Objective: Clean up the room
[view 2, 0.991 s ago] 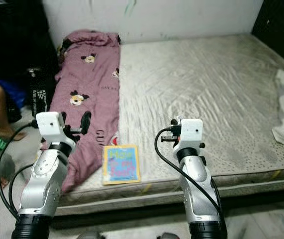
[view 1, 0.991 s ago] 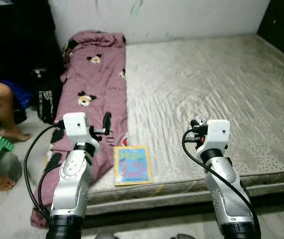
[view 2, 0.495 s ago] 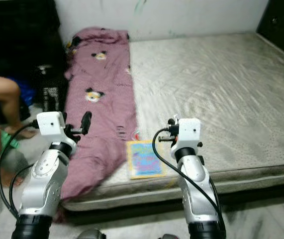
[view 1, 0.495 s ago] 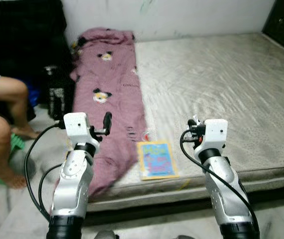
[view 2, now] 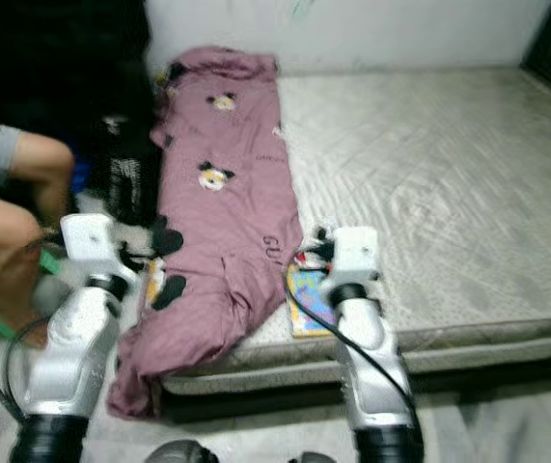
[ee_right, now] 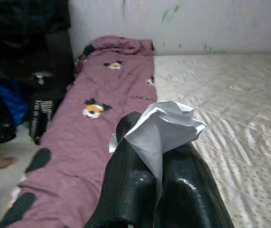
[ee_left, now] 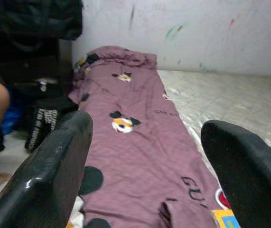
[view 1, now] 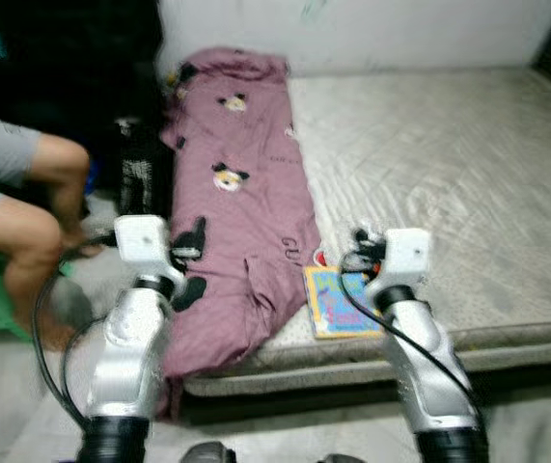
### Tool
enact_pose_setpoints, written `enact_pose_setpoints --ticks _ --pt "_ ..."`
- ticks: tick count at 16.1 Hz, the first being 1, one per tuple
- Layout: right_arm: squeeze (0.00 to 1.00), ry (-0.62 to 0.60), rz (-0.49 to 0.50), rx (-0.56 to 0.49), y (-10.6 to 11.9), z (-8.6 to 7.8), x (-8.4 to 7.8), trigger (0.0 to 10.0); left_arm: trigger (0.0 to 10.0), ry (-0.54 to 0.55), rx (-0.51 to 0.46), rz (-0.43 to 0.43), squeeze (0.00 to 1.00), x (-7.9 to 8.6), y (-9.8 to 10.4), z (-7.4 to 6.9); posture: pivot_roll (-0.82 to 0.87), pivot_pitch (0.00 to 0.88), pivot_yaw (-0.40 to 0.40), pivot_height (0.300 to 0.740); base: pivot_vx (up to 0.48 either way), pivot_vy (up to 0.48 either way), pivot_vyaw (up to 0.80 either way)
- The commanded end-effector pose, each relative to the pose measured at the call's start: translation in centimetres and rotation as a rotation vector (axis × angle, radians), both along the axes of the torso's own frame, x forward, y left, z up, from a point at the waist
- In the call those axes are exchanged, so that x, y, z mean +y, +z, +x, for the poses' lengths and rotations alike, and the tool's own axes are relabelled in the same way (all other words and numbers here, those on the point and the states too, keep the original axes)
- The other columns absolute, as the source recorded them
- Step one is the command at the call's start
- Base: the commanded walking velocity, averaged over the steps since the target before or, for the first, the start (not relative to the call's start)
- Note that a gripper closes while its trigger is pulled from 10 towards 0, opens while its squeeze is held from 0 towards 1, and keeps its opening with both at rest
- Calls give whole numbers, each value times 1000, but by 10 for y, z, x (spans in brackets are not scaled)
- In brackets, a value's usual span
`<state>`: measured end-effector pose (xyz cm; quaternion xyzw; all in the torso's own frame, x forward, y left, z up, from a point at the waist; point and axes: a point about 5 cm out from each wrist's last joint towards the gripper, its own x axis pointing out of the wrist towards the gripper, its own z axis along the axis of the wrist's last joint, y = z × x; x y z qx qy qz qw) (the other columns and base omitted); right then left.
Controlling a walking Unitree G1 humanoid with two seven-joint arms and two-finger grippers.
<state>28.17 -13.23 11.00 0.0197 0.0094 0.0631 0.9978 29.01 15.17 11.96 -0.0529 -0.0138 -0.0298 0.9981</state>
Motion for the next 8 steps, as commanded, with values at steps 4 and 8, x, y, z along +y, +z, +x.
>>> enact_pose_setpoints --ticks 4,8 --pt "0 5 -18 -16 4 4 0 10000 10000 9 6 14 0 0 -1 1 3 6 34 740 0 0 800" --pt "0 28 -29 -23 4 5 2 10000 10000 28 14 22 0 1 -2 2 4 7 30 740 0 0 800"
